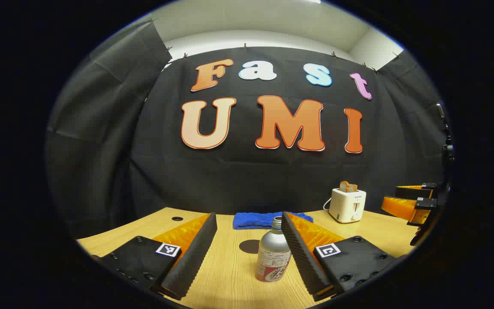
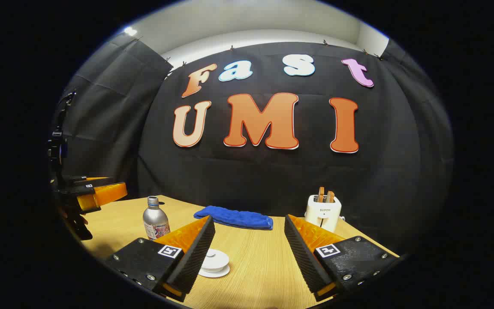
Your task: Open the teacup lid with one hand, grasp the water bottle and pour water into the teacup with the other hand; after pouring, place the water bottle on the coaster and then close the teacup lid.
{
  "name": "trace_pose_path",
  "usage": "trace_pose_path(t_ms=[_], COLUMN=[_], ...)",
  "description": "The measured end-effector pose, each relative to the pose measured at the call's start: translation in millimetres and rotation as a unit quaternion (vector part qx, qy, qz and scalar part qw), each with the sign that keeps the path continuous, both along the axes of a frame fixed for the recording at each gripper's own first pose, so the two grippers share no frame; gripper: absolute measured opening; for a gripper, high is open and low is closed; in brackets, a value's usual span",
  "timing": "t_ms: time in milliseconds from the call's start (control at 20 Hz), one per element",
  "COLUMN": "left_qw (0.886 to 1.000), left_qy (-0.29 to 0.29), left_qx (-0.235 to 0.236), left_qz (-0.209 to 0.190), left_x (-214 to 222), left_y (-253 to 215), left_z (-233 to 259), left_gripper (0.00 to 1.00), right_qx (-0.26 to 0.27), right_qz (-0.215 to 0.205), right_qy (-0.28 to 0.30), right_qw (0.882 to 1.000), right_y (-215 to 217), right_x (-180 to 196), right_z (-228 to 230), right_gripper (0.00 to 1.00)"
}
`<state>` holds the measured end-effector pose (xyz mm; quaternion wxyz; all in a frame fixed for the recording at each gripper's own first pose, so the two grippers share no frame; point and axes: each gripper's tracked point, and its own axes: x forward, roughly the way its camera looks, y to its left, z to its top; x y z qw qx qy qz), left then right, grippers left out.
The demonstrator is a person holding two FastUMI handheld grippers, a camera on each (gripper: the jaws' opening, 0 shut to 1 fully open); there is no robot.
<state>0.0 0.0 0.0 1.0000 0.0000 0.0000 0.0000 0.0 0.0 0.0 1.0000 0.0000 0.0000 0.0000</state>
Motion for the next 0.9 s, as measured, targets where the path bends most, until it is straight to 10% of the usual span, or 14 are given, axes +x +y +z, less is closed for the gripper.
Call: trace_pose_path(t_ms=[900], left_qw=[1.0], left_qy=[0.009], left_qx=[0.02], left_qz=[-0.002], left_x=[0.7], left_y=[-3.8], left_z=[-9.3], left_gripper=[1.0], right_qx=[0.001], right_qz=[0.069], right_qy=[0.058], right_qw=[0.996], right_y=[44.6], right_x=[33.3], right_z=[-44.3], right_gripper=[0.98])
